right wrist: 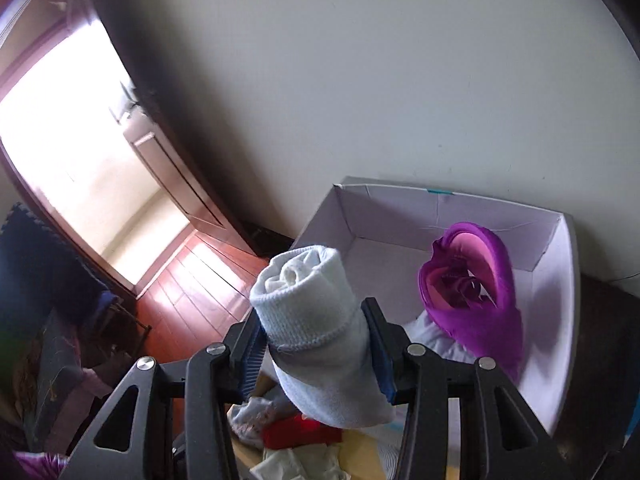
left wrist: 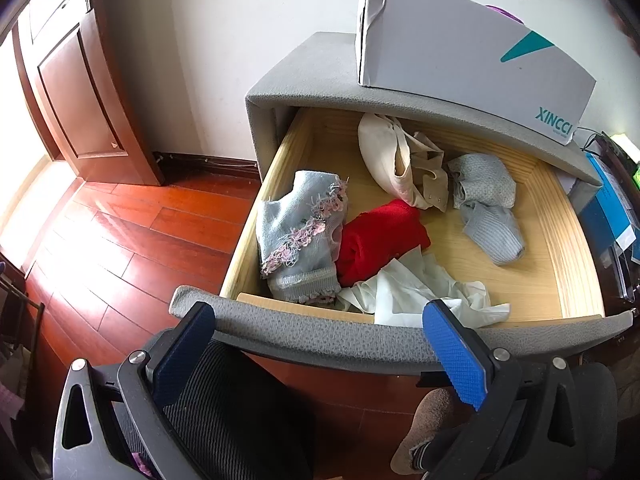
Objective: Take underwear out of drawer
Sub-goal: 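Carry the white sock up and release it into the white box, then grasp the pale green cloth in the drawer with the right gripper and lift, then carry the pale green cloth over the white box and open the right gripper, then reach the right gripper into the drawer and grasp the grey knit sock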
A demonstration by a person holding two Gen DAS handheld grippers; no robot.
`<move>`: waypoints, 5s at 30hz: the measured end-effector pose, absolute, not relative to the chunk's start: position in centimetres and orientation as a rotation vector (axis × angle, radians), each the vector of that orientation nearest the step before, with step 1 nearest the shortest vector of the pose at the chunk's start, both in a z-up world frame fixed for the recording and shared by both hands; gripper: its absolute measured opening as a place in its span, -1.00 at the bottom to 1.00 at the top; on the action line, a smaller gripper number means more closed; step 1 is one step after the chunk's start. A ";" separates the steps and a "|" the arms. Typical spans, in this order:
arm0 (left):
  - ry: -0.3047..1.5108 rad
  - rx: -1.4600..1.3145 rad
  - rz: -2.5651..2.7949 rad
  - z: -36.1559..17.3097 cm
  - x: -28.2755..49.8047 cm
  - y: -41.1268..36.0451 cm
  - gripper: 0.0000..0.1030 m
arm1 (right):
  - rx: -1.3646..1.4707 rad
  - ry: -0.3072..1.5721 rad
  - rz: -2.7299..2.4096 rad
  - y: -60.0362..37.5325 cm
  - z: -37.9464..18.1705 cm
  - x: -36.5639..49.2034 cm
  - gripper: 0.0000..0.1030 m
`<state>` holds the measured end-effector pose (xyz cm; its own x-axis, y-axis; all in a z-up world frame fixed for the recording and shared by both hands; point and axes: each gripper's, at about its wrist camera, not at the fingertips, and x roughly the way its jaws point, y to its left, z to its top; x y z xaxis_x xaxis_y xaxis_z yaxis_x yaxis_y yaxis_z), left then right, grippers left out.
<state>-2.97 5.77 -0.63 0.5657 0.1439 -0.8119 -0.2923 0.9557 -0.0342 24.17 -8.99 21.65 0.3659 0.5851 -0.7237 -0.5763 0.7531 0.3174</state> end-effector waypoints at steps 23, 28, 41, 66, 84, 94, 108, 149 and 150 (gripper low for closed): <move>0.932 -0.164 0.258 -0.6 -2.8 5.7 1.00 | 0.093 0.738 0.719 -7.0 16.3 25.6 0.03; 0.932 -0.164 0.257 -0.6 -2.8 5.7 1.00 | 0.134 0.807 1.024 -10.0 15.0 18.1 0.14; 0.834 -0.134 0.253 3.3 -3.6 6.0 1.00 | 0.074 1.503 0.947 -10.3 -6.1 12.0 0.14; 0.840 -0.212 0.314 4.4 -3.8 10.7 1.00 | 0.067 1.828 0.747 -5.1 -11.8 10.8 -0.38; 0.869 -0.189 0.274 3.6 -3.7 9.4 1.00 | 0.276 1.336 0.838 -13.7 4.3 7.6 -0.92; 0.868 -0.171 0.241 3.7 -3.9 8.4 1.00 | 0.335 1.033 0.887 -15.7 19.9 11.7 -0.92; 0.879 -0.171 0.201 3.5 -3.7 8.0 1.00 | 0.148 1.046 0.636 -9.1 17.9 25.8 -0.92; 0.915 -0.214 0.161 2.2 -3.7 7.5 1.00 | -0.798 1.192 0.600 -12.2 -6.8 10.5 -0.15; 0.918 -0.220 0.160 2.2 -3.7 7.6 1.00 | -0.798 1.209 0.604 -12.1 -7.3 10.9 -0.15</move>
<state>-3.73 7.60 2.21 0.5984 0.0428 -0.8001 -0.2299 0.9658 -0.1203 10.91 -12.09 -7.29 0.2593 -0.0065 -0.9658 -0.7757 0.5943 -0.2122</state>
